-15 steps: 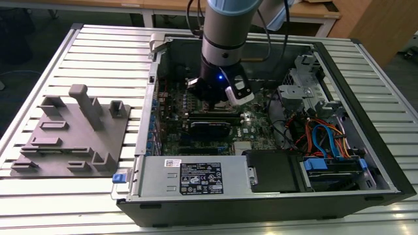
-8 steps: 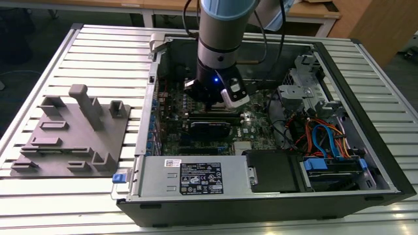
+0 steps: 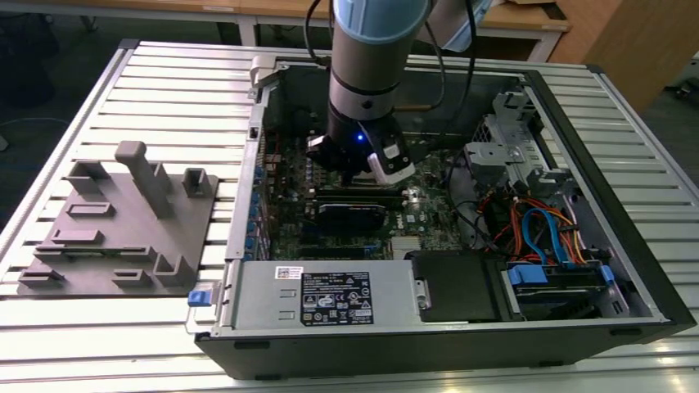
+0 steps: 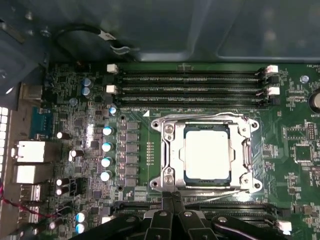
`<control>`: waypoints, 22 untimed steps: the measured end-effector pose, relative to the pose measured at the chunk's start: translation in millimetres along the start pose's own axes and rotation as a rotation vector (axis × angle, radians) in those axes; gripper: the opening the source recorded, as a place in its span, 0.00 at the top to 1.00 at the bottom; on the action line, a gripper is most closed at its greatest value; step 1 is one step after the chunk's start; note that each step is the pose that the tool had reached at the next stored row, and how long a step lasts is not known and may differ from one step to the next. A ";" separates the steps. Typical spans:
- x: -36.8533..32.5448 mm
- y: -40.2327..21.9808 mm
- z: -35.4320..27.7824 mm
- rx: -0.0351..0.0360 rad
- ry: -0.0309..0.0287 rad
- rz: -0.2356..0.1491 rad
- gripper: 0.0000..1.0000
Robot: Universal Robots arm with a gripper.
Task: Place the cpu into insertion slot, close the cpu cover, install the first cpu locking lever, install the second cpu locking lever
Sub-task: 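Install the second cpu locking lever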
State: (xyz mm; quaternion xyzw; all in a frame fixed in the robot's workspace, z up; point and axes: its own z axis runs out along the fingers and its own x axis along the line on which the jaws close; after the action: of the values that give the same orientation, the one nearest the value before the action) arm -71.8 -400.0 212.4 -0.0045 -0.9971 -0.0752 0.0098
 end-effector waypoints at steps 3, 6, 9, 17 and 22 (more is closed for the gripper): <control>0.1 -0.9 0.3 -0.0012 0.0001 0.000 0.90; 1.0 -4.6 -0.1 -0.0038 0.0001 0.000 0.90; 1.9 -7.7 -0.7 -0.0081 0.0002 0.000 0.90; 6.6 -10.3 -0.3 -0.0225 0.0003 0.000 0.90; 8.2 -11.1 4.0 -0.0349 0.0006 -0.001 0.90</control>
State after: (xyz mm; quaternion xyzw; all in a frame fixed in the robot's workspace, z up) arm -80.2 -410.3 206.9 -0.0043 -0.9956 -0.0926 0.0100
